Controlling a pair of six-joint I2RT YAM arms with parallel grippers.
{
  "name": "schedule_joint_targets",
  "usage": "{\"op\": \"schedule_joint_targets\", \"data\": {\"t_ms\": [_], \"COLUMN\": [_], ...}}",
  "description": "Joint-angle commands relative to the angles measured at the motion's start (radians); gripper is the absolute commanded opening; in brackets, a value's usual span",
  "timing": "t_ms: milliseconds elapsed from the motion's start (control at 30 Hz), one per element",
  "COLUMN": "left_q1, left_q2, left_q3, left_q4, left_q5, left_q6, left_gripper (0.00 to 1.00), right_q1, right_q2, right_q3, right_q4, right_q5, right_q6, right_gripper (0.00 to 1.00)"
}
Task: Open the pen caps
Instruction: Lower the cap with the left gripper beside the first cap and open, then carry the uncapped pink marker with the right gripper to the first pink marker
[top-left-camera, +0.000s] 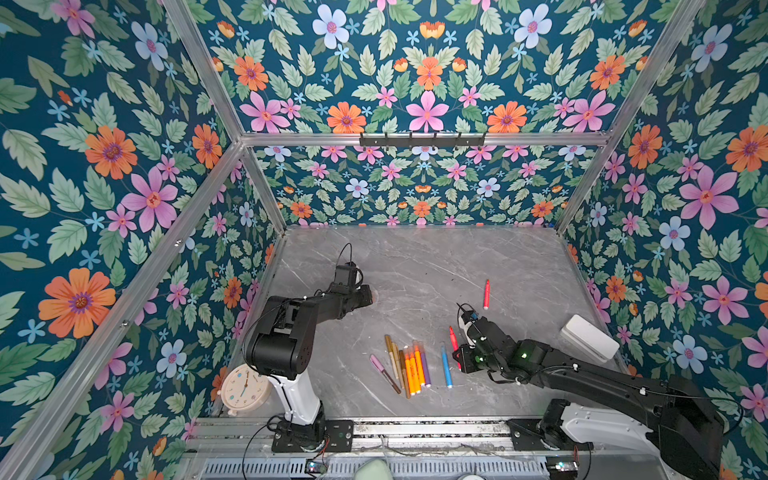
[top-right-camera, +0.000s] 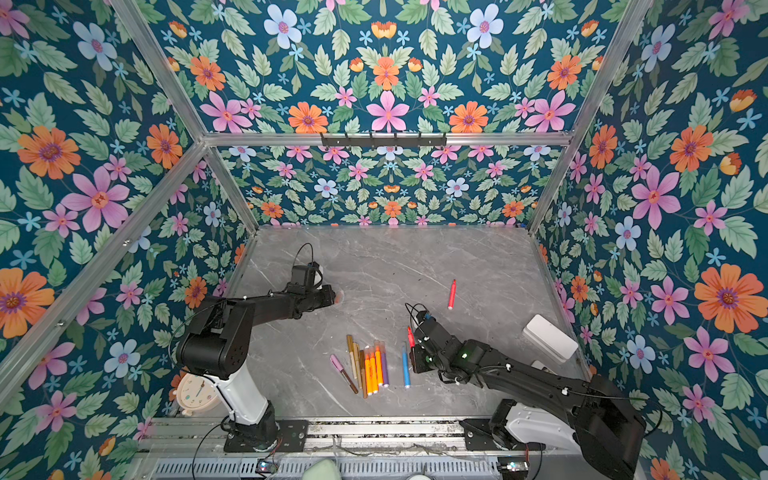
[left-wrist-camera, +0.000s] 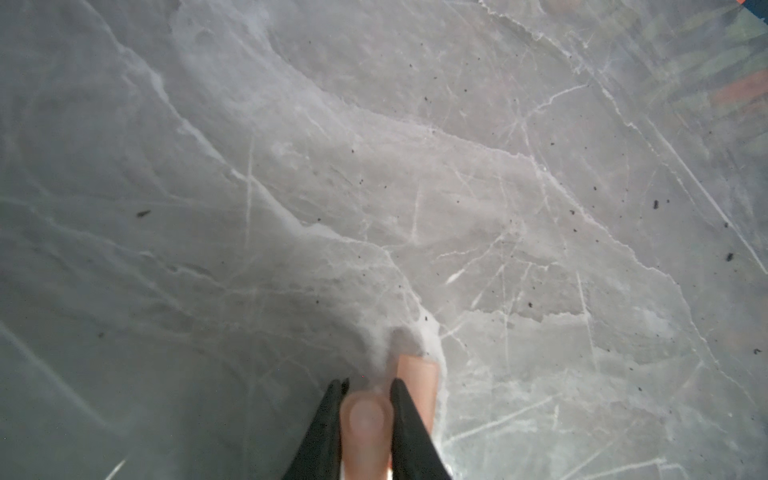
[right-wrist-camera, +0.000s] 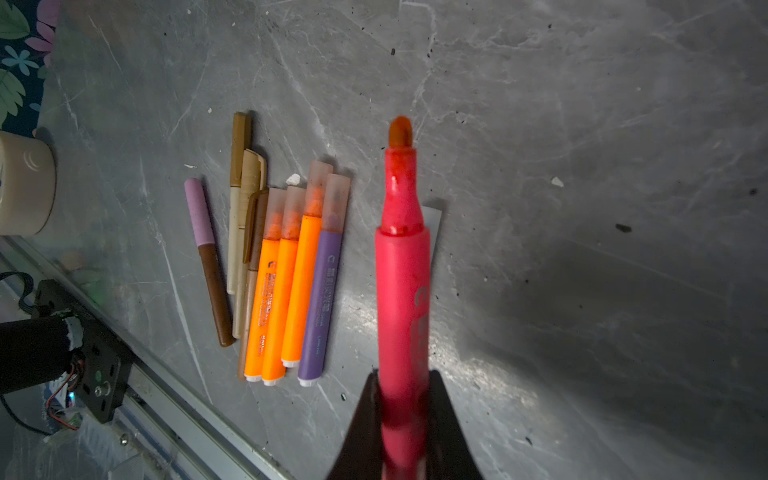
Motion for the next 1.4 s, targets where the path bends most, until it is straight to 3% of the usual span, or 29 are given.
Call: {"op": "schedule_joint_targets", "data": {"t_ms": [0, 433, 867, 1067, 1367], "left_q1": [0.002, 0.002, 0.002, 0.002, 0.002], "left_q2": [-0.005, -0.037, -0.027, -0.012, -0.002], "left_q3": [-0.001, -0.026, -0.018, -0.012, -0.011], "left_q4": [0.010, 0.055, 0.056, 0.067, 0.078], "left_q5": [0.002, 0.031, 0.023, 0.048, 0.065], "left_q6": [-0.001, -0.017, -0.026, -0.032, -0.034], "left_gripper": [0.26, 0.32, 0.32, 0.47, 0.50], "right_q1": [0.000, 0.000, -0.002, -0.003, -0.002], "right_q2": [-0.008, -0.031, -0.039, -0.032, -0.023], "right_q3": [0.002, -0.005, 0.006, 0.010, 0.012], "right_q4": [-0.001, -0.011, -0.033, -0.034, -0.032], "right_q5": [0.005, 0.010, 0.018, 0.018, 0.016], "right_q6": [0.000, 0.010, 0.008, 0.004, 0.003], "right_gripper": [0.00, 0.00, 0.00, 0.00, 0.00]}}
